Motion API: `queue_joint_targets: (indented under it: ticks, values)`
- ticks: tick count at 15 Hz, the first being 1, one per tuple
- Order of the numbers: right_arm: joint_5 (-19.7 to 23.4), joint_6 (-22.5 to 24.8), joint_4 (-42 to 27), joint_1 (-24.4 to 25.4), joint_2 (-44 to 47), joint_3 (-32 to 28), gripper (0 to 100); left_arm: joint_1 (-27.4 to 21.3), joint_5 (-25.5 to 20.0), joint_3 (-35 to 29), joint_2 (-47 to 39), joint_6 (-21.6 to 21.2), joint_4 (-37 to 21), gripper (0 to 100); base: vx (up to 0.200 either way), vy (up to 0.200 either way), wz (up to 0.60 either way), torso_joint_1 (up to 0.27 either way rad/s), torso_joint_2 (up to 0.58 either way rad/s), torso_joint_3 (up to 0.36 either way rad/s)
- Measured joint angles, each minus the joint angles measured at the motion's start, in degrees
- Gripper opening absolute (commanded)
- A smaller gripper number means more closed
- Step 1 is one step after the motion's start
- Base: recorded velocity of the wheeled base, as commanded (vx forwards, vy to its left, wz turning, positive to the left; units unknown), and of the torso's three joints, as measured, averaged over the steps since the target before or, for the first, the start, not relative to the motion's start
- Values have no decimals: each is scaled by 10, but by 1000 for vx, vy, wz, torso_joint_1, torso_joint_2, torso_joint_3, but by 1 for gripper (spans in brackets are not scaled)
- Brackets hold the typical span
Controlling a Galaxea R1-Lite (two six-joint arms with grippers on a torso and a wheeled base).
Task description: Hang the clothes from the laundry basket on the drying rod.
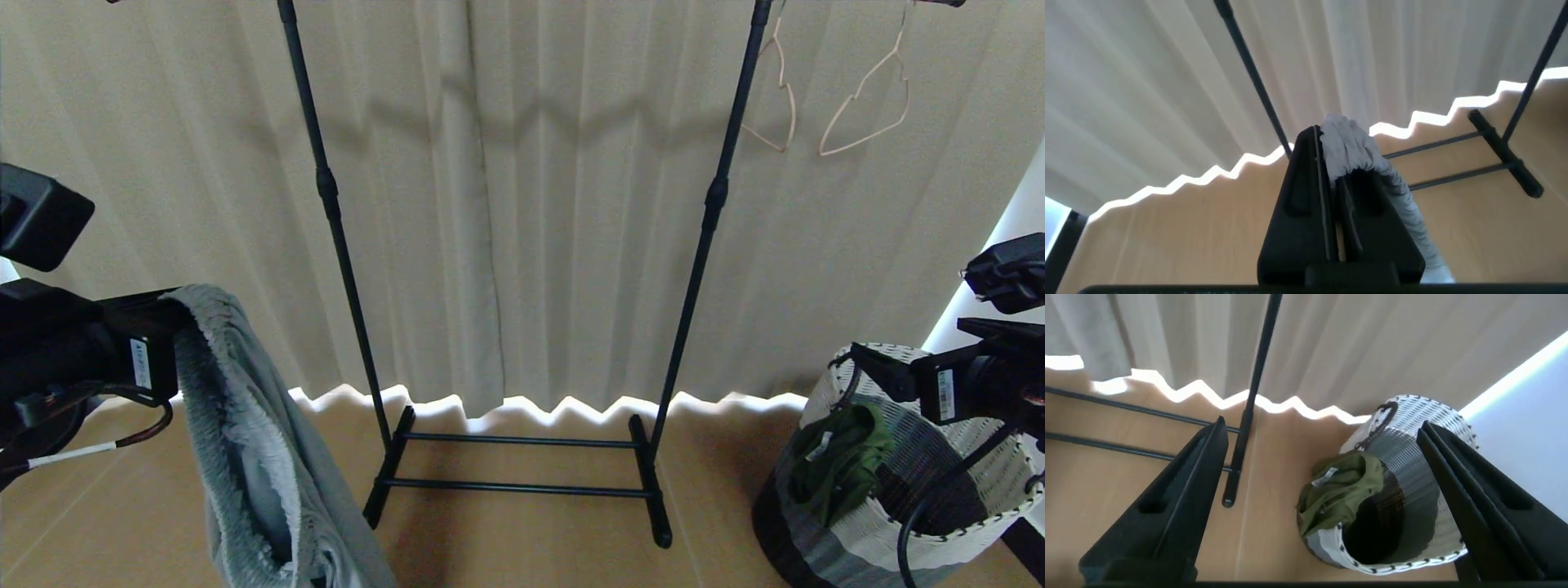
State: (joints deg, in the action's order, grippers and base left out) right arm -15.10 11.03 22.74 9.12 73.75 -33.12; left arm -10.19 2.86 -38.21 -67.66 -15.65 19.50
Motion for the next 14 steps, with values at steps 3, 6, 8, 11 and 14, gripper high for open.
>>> queue_joint_targets:
  ticks: [3,6,8,11,14]
  values:
    - [1,0,0,-7,-5,-8,100,-1,0,0,4,-2,1,0,0,0,0,17,-219,-287]
    - [2,0,1,-8,-9,-8,100,-2,0,-2,2,-9,22,0,0,0,0,71,-492,-343]
    - [3,0,0,-7,-10,-6,100,-2,0,6,2,-11,42,0,0,0,0,120,-456,-344]
    - [4,0,0,-7,-10,-8,100,-1,0,6,2,-9,47,0,0,0,0,136,-460,-328]
    - [4,0,0,-7,-11,-9,100,-1,0,4,2,-9,48,0,0,0,0,159,-468,-320]
